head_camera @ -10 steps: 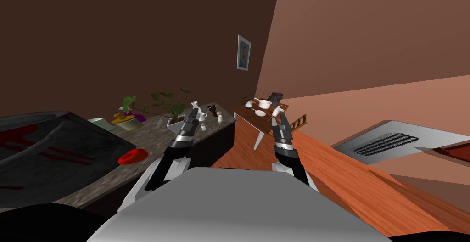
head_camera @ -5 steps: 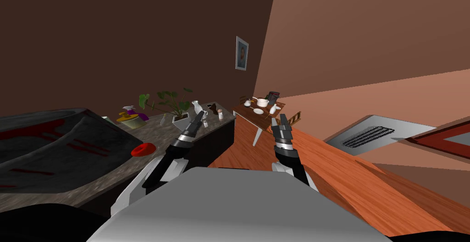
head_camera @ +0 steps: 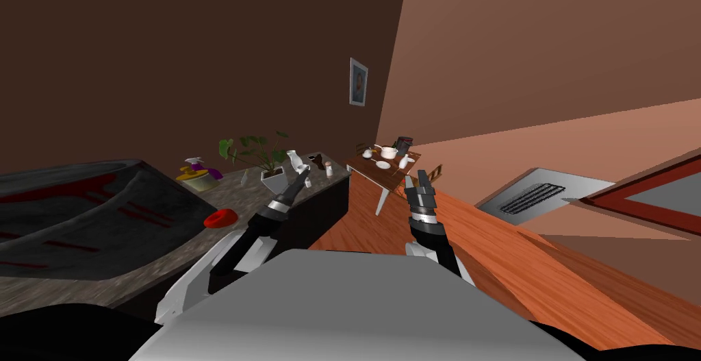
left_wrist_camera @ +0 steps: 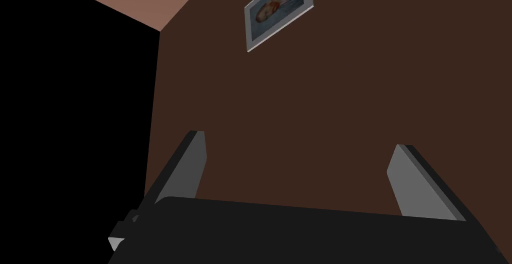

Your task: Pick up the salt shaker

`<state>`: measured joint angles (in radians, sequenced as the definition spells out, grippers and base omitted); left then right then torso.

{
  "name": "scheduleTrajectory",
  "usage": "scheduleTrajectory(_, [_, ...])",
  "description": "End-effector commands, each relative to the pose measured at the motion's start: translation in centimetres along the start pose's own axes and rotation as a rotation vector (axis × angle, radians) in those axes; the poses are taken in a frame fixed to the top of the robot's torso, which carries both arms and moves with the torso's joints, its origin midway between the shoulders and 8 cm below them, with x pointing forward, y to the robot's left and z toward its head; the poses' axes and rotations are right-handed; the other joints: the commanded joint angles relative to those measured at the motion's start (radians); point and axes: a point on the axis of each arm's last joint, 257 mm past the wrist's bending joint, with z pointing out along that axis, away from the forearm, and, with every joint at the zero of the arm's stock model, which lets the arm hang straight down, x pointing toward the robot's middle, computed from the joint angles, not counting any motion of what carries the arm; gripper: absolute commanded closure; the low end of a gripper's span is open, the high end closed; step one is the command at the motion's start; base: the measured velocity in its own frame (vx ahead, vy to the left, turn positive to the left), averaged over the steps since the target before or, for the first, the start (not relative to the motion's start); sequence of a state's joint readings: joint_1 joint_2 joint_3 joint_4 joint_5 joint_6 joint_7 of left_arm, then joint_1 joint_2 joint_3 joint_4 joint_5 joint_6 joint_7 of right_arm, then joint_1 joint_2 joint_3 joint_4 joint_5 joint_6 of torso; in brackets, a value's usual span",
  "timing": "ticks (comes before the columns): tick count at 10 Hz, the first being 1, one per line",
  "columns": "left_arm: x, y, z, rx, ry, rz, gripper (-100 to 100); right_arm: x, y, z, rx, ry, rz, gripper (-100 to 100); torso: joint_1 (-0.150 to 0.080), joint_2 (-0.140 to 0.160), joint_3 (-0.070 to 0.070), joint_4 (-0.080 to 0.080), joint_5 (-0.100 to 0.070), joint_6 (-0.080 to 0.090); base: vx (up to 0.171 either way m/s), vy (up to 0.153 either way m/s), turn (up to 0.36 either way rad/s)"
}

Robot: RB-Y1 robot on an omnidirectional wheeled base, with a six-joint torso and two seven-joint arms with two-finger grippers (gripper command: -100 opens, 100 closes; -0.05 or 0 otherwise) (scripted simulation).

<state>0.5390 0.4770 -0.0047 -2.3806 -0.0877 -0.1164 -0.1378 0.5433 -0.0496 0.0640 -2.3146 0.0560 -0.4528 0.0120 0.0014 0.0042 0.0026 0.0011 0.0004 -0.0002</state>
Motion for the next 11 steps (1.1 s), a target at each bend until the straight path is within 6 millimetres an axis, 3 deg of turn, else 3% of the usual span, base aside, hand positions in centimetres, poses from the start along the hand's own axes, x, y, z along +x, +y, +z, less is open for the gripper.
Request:
scheduleTrajectory(1, [0.7,0.7,-0.3,-0.024,0.041,0.025,-100,0.0,0.0,0.0,0.0,0.0,0.0,0,0.0,0.0,0.0,0.0,0.0,0.0,-0.043,0.017,-0.04])
scheduleTrajectory(5, [2.6,4.6,-1.7,-0.136,0.163,0.108,-100,0.0,0.0,0.0,0.0,0.0,0.0,0,0.001,-0.002,-0.001,-0.001,0.0,0.0,-0.031,0.018,-0.077])
scheduleTrajectory(6, [2.6,4.6,-1.7,-0.135,0.167,0.111,-100,0.0,0.0,0.0,0.0,0.0,0.0,0,0.001,-0.004,-0.002,-0.001,0.0,0.0,0.008,0.012,-0.016])
scheduleTrajectory(11, [3.8,11.2,-5.5,-0.327,0.311,0.224,-100,0.0,0.0,0.0,0.0,0.0,0.0,0,0.0,-0.01,-0.006,-0.002,0.0,0.0,0.062,0.012,-0.077])
